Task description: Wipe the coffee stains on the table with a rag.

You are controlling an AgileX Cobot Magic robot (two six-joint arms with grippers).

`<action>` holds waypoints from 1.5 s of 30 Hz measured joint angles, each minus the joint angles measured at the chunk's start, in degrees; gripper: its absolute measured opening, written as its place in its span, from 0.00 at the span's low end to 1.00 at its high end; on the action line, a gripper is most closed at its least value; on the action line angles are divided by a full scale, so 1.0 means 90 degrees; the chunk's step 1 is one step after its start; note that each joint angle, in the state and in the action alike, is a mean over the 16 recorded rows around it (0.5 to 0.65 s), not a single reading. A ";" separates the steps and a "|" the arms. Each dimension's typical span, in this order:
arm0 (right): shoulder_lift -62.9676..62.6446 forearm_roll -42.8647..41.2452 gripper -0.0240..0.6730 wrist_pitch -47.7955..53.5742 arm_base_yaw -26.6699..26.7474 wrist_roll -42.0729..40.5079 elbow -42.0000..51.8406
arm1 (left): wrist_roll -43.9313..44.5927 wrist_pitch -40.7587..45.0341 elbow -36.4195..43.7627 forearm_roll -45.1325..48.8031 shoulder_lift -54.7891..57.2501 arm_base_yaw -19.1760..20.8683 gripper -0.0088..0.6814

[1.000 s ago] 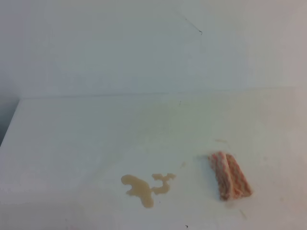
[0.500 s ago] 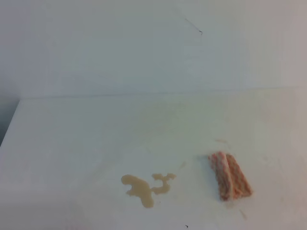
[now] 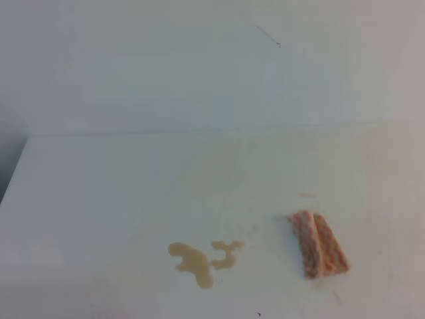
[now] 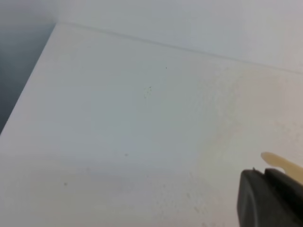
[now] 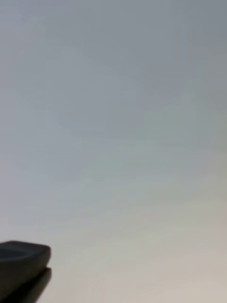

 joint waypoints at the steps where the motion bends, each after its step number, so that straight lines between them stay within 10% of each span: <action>1: 0.0111 -0.0133 0.03 0.0008 0.0002 0.0119 -0.0091 | 0.0000 0.0000 0.0000 0.0000 0.0000 0.0000 0.01; 24: 0.3913 -0.5592 0.03 0.0933 0.0117 0.5356 -0.2835 | 0.0000 0.0000 0.0000 0.0000 0.0000 0.0000 0.01; 45: 0.6021 -1.1458 0.03 0.0164 0.1748 1.0360 -0.2958 | 0.0000 0.0000 0.0000 0.0000 0.0000 0.0000 0.01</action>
